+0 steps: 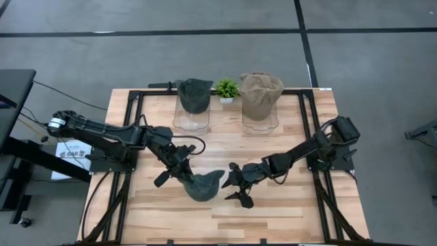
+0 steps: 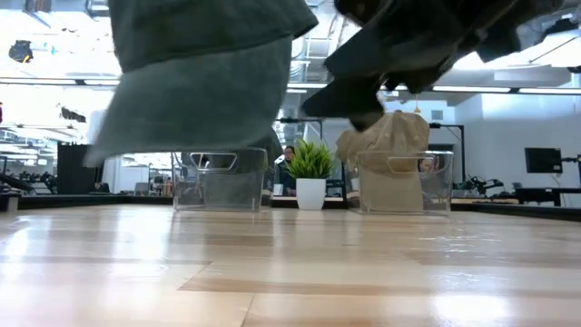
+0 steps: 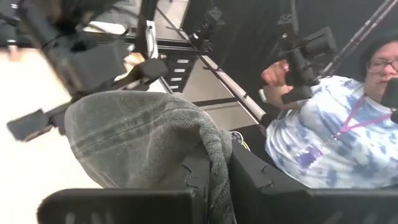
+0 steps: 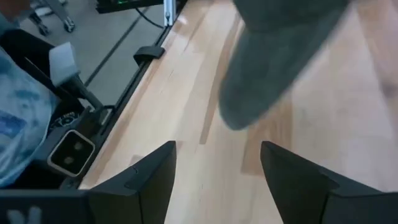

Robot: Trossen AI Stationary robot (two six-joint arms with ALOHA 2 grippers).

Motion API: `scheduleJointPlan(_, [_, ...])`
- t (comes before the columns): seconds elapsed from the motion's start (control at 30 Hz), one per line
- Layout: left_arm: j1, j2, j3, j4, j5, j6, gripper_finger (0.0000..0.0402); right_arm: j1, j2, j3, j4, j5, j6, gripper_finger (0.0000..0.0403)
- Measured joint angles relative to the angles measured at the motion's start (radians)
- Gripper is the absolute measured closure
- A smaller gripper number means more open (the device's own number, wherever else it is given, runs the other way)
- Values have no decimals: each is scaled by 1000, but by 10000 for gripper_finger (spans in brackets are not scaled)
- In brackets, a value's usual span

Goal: Pick & Place hat
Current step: Put the blue cap into the left transparent bin

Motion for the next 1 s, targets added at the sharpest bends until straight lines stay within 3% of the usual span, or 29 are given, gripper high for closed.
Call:
scheduleJointPlan(0.3, [97, 0, 0, 0, 0, 14, 365, 1, -266, -54, -183, 163, -2, 179])
scheduleJointPlan(0.6, [173, -3, 0, 5, -1, 28, 366, 2, -543, -220, -186, 341, -47, 179])
scheduleJointPlan(1.0, [231, -23, 0, 38, -1, 105, 366, 17, -806, -454, -186, 643, 70, 179])
